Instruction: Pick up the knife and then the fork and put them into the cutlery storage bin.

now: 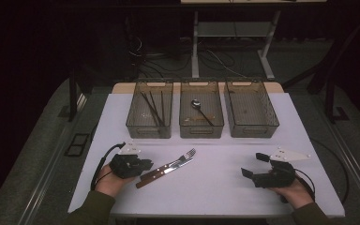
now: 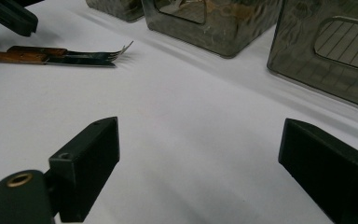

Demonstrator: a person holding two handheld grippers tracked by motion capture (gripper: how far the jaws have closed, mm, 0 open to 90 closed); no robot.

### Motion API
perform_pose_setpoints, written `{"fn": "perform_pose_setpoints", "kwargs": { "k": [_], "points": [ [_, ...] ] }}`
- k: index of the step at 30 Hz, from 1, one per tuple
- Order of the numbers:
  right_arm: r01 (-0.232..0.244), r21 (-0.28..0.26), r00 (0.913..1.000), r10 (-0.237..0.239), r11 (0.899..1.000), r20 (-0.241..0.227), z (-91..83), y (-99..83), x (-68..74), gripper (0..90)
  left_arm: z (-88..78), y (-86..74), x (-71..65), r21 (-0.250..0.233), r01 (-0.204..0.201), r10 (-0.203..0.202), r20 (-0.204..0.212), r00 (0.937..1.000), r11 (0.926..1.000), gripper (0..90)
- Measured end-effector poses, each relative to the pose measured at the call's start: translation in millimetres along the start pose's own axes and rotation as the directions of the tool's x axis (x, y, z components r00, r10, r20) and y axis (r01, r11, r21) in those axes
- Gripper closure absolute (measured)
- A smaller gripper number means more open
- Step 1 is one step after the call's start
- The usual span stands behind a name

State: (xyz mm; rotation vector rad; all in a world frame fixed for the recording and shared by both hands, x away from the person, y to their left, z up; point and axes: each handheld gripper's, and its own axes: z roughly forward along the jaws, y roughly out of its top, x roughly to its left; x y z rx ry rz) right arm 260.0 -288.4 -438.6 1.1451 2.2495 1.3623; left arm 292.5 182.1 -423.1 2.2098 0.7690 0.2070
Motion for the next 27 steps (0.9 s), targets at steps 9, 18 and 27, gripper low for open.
{"fn": "perform_pose_setpoints", "kwargs": {
  "k": [9,18,27],
  "points": [
    [0.006,0.002,1.0000,-0.006,1.000,-0.002,0.5,-0.1,0.1,12.0,11.6,6.0,-25.0,-0.007,-0.055,0.055,0.043,0.9975,0.9985,74.0],
    [0.006,0.003,1.0000,-0.006,1.000,-0.003,0.9,0.0,0.3,12.1,22.7,6.7,-25.9,0.032,-0.079,0.077,0.053,0.9956,0.9964,78.8],
    [0.007,0.004,1.0000,-0.007,1.000,-0.004,1.0,-0.1,0.5,12.0,29.5,6.8,-26.6,0.042,-0.106,0.104,0.051,0.9933,0.9935,78.9]
  ]
}}
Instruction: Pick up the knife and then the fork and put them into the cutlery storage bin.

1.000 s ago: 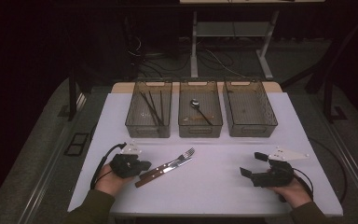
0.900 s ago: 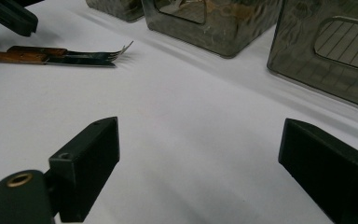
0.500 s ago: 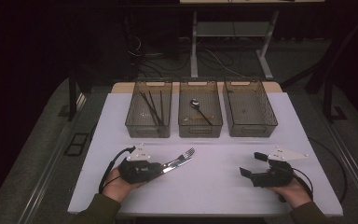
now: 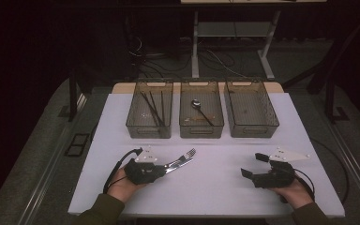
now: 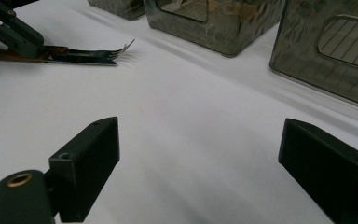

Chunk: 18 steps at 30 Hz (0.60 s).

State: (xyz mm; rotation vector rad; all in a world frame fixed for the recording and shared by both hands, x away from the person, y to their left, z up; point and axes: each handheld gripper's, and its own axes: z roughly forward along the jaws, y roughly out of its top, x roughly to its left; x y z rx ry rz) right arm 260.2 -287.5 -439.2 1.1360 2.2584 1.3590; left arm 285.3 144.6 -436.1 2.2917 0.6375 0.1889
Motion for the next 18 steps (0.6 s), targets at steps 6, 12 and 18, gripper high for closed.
{"fn": "perform_pose_setpoints", "kwargs": {
  "k": [6,12,18],
  "points": [
    [0.000,0.000,1.0000,0.000,1.000,0.000,0.0,0.0,-0.1,12.1,0.9,-0.6,0.9,0.009,-0.016,0.016,-0.010,0.9998,0.9998,78.1],
    [0.001,-0.001,1.0000,-0.001,1.000,0.000,0.0,0.1,-0.3,12.1,1.8,-0.8,0.8,0.010,-0.013,0.013,-0.001,0.9999,0.9999,77.7],
    [0.001,-0.003,1.0000,-0.001,1.000,-0.001,-0.3,0.1,-0.3,12.0,4.9,-1.4,-1.6,0.031,-0.029,0.029,0.011,0.9995,0.9991,75.8]
  ]
}}
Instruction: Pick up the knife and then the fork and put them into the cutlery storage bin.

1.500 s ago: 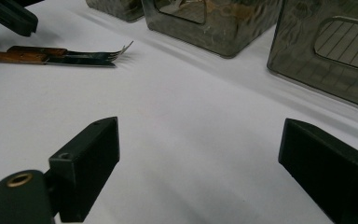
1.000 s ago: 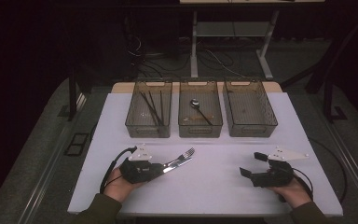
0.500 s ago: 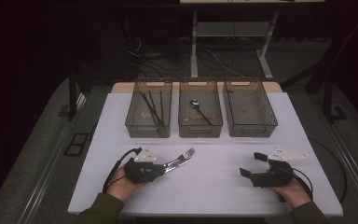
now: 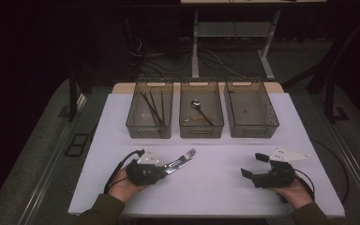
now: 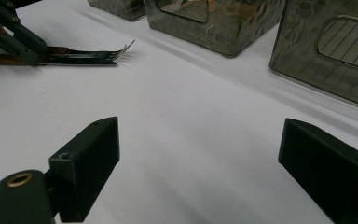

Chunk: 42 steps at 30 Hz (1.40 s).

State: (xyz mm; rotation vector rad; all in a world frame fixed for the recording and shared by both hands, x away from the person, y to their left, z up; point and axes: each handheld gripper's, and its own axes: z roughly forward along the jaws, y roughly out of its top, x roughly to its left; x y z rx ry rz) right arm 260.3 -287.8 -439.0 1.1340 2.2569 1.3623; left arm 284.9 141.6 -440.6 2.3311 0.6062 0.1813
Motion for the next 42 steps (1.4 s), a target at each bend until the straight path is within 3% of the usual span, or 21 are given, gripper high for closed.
{"fn": "perform_pose_setpoints", "kwargs": {
  "k": [5,15,23,29,34,36,42],
  "points": [
    [0.000,0.001,1.0000,0.000,1.000,-0.001,0.2,0.0,0.1,12.0,2.0,-1.3,0.0,0.021,0.001,-0.001,0.002,1.0000,0.9998,74.9],
    [0.000,0.004,1.0000,0.000,1.000,-0.002,0.6,0.0,0.7,12.0,2.6,-4.1,-0.9,0.004,0.010,-0.010,0.001,0.9999,0.9999,75.8],
    [0.003,0.005,1.0000,-0.003,1.000,-0.002,1.2,-0.2,0.0,12.1,3.5,3.6,5.5,0.059,0.035,-0.037,0.036,0.9987,0.9976,77.2],
    [0.002,0.004,1.0000,-0.002,1.000,-0.005,1.2,0.0,0.2,12.0,6.9,20.2,10.5,0.180,0.032,-0.045,0.068,0.9967,0.9832,77.0],
    [0.004,0.010,1.0000,-0.004,1.000,-0.007,1.9,-0.2,-0.1,12.1,10.4,31.1,8.1,0.253,0.018,-0.032,0.054,0.9980,0.9673,76.6],
    [0.007,0.011,0.9999,-0.007,1.000,-0.007,2.0,-0.3,0.2,12.0,10.6,32.2,6.1,0.261,0.010,-0.022,0.046,0.9987,0.9652,77.0],
    [0.016,0.013,0.9998,-0.016,1.000,-0.009,2.7,0.1,0.9,12.0,7.4,24.2,11.2,0.201,0.027,-0.042,0.069,0.9968,0.9792,77.6]
  ]
}}
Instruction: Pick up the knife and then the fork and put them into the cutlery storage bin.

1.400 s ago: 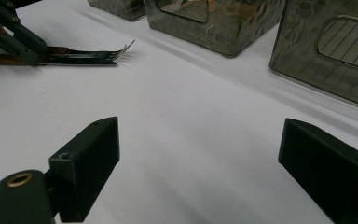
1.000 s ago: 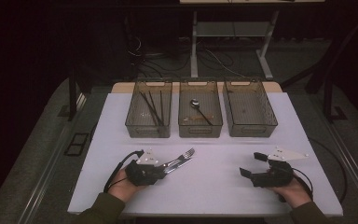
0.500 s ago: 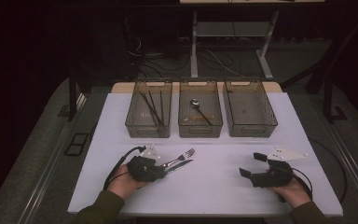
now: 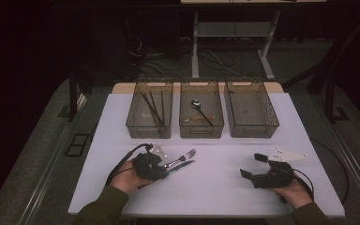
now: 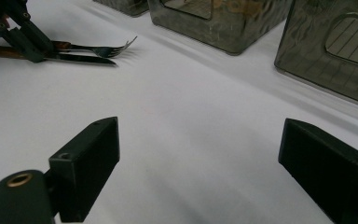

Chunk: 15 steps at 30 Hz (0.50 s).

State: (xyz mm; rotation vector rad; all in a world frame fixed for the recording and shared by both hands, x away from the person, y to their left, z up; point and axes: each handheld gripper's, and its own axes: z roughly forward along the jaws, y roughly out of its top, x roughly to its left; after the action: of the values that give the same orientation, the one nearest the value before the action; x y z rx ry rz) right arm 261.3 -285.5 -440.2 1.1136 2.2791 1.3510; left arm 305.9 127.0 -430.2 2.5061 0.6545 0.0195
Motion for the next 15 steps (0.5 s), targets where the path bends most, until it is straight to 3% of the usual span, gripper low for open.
{"fn": "perform_pose_setpoints", "kwargs": {
  "k": [4,9,10,15],
  "points": [
    [0.002,0.003,0.9999,-0.002,1.000,-0.014,0.6,1.2,1.6,12.0,0.2,1.7,-3.3,-0.020,-0.017,0.017,-0.010,0.9998,0.9996,77.6],
    [-0.017,0.000,0.9990,0.017,1.000,-0.042,0.8,5.3,4.7,12.0,-4.4,12.8,-11.6,-0.100,-0.032,0.031,-0.015,0.9994,0.9945,77.6],
    [-0.025,-0.001,0.9982,0.025,1.000,-0.056,0.9,7.1,5.3,12.0,-6.1,15.5,-14.9,-0.124,-0.019,0.017,-0.017,0.9997,0.9921,77.6],
    [-0.055,-0.021,0.9924,0.053,0.998,-0.111,2.9,21.2,11.6,12.0,-15.1,31.4,-25.1,-0.236,-0.041,0.031,-0.043,0.9986,0.9710,77.6]
  ]
}}
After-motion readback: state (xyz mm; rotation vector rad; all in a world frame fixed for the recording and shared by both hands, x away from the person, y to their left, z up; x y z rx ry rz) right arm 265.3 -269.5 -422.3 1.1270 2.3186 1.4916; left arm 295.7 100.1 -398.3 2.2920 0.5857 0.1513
